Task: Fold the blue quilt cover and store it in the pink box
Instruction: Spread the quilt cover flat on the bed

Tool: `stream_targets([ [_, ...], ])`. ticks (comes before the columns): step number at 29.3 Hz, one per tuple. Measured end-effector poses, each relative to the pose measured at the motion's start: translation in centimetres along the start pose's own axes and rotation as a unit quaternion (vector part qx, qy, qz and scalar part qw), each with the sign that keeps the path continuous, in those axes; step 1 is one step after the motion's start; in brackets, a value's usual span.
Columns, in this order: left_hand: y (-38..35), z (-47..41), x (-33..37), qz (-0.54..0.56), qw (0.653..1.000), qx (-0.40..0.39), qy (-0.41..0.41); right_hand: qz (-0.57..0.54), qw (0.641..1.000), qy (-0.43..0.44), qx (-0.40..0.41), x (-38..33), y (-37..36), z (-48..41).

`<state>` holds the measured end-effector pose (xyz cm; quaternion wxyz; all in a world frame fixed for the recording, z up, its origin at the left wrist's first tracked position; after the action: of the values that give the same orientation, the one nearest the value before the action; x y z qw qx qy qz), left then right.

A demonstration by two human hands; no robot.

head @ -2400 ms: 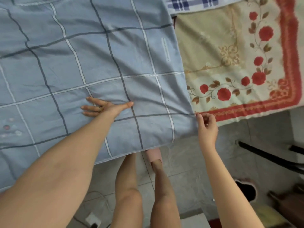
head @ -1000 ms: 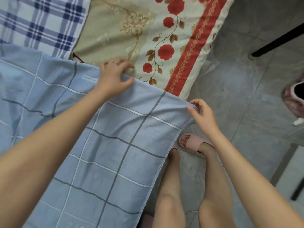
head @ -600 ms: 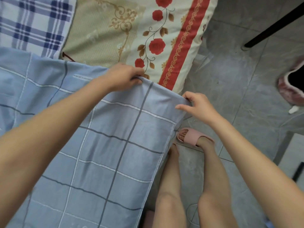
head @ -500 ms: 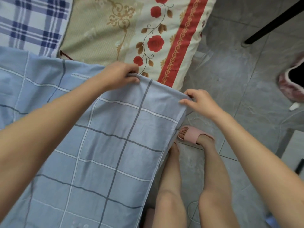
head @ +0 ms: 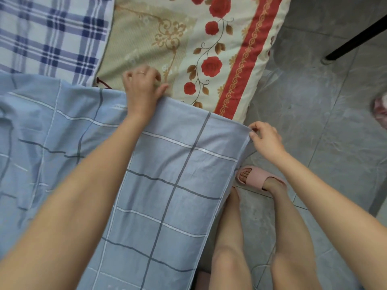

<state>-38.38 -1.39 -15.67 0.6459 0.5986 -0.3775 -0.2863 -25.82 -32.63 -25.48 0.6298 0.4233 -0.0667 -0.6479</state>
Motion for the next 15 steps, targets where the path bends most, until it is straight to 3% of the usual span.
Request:
stream_targets([
  [2, 2.1, 3.0, 1.6, 0.003, 0.995, 0.099, 0.004, 0.010, 0.992, 0.016, 0.129, -2.3, 1.0, 2.8],
  [4, 2.3, 7.9, 3.8, 0.027, 0.993, 0.112, -0.032, 0.055, 0.964, 0.192, 0.174, -8.0, -0.4, 7.0],
  [5, 2.2, 10.7, 3.8, 0.038, 0.994, 0.105, -0.009, 0.100, 0.933, 0.321, 0.126, -11.0, -3.2, 9.4],
  [6, 2.0, 13.6, 3.1, 0.051, 0.993, 0.099, 0.041, 0.168, 0.876, 0.449, 0.058, -13.0, -6.9, 11.9],
  [7, 1.6, 16.4, 2.4, 0.063, 0.990, 0.088, 0.092, 0.254, 0.794, 0.552, -0.015, -13.6, -10.7, 14.1],
  [9, 0.7, 20.9, 2.1, 0.063, 0.987, 0.049, 0.141, 0.407, 0.634, 0.652, -0.084, -13.0, -15.3, 13.9],
  [10, 0.1, 22.4, 2.4, 0.056, 0.989, 0.021, 0.138, 0.448, 0.595, 0.661, -0.094, -13.5, -15.8, 12.0],
  [11, -0.8, 23.4, 2.9, 0.050, 0.990, -0.011, 0.129, 0.457, 0.588, 0.662, -0.084, -15.0, -15.3, 9.6],
  [12, -1.7, 24.3, 3.3, 0.045, 0.990, -0.045, 0.125, 0.467, 0.609, 0.638, -0.065, -17.0, -13.9, 6.5],
  [13, -2.7, 25.3, 3.4, 0.046, 0.987, -0.079, 0.135, 0.468, 0.646, 0.603, -0.035, -19.5, -12.2, 2.9],
  [15, -4.5, 27.0, 3.2, 0.053, 0.973, -0.144, 0.173, 0.466, 0.764, 0.445, 0.004, -23.1, -7.8, -4.3],
])
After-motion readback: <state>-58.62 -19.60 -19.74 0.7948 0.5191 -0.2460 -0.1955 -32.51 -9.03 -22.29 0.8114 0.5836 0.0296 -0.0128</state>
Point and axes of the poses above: each hand's wrist, its own z-axis away from the middle knuckle, its own y-axis out of the back of the hand, x = y × z, the point moved 9 cm from there along -z, towards the middle knuckle, and after that the axes turned 6 degrees about -y, right-handed, at the moved point
